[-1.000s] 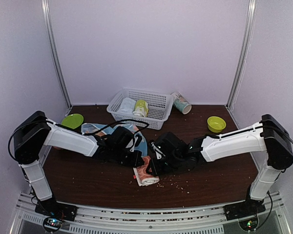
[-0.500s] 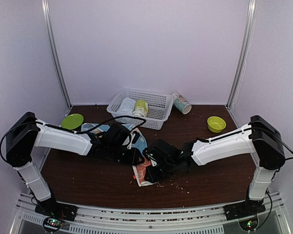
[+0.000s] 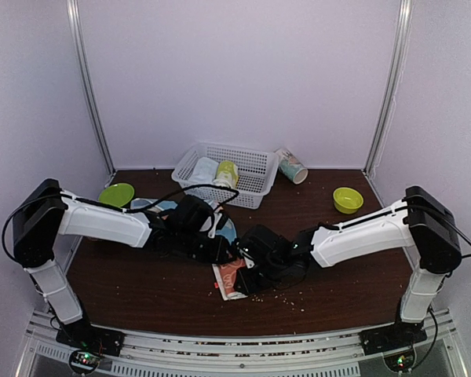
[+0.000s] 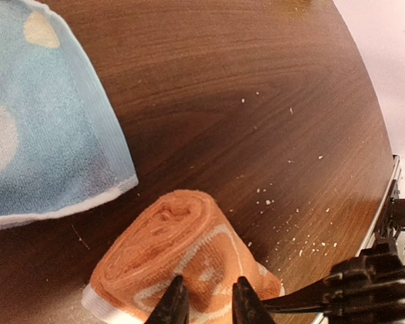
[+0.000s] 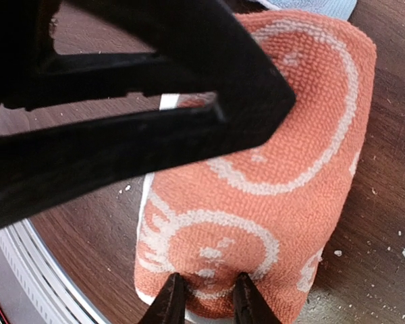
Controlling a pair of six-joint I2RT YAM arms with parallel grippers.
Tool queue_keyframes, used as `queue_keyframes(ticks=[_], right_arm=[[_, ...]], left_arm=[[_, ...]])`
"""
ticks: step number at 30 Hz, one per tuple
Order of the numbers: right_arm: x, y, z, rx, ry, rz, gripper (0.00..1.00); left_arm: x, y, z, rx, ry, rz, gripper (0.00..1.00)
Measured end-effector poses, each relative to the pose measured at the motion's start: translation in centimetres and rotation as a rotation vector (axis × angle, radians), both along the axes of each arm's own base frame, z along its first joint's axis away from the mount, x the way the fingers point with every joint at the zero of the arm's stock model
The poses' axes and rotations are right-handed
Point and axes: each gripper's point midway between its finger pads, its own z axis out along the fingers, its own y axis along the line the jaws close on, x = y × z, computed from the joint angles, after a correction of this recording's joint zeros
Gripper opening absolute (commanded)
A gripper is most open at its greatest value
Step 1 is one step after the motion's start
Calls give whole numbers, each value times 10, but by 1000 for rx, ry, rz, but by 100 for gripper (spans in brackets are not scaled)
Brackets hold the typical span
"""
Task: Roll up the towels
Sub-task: Roll the towel at the center of the board, then pick up the towel from the center of the board.
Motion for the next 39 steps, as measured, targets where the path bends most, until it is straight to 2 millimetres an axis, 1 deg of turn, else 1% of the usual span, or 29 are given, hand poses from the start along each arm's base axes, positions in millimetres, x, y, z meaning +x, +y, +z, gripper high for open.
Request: queue_keyframes(ticks=[2, 5, 9, 13, 17, 19, 21, 24, 27, 30, 32, 37, 39], right_arm=[[0, -1, 0, 1, -1, 0, 30], [0, 0, 1, 4, -2, 1, 36], [-1, -3, 8, 10, -10, 7, 44], [-1, -5, 24, 33, -22, 9, 53], [7, -6, 45, 105, -21, -19, 58], [14, -8, 50, 144, -3, -50, 60], [24, -13, 47, 180, 22, -89, 60], [33, -23, 36, 212, 74, -142, 61], [39, -27, 22, 250, 131, -186, 61], [37, -22, 9, 274, 184, -192, 61], [35, -17, 4, 288, 211, -191, 61], [32, -8, -6, 313, 264, -184, 60], [32, -4, -5, 323, 273, -181, 60]], left_arm=[[1, -1, -5, 9, 5, -2, 13], [2, 0, -15, 31, 15, 3, 1], [2, 3, -23, 50, 17, 11, 0], [2, 8, -30, 62, 11, 22, 0], [1, 13, -33, 65, -2, 32, 0], [1, 15, -33, 65, -8, 36, 0], [0, 18, -33, 68, -14, 40, 0], [0, 20, -33, 64, -22, 44, 0], [-1, 22, -33, 54, -32, 46, 0], [-1, 22, -34, 44, -40, 47, 0], [-1, 22, -34, 37, -45, 47, 0], [-2, 23, -36, 22, -55, 48, 0], [-2, 23, -37, 13, -58, 51, 0]])
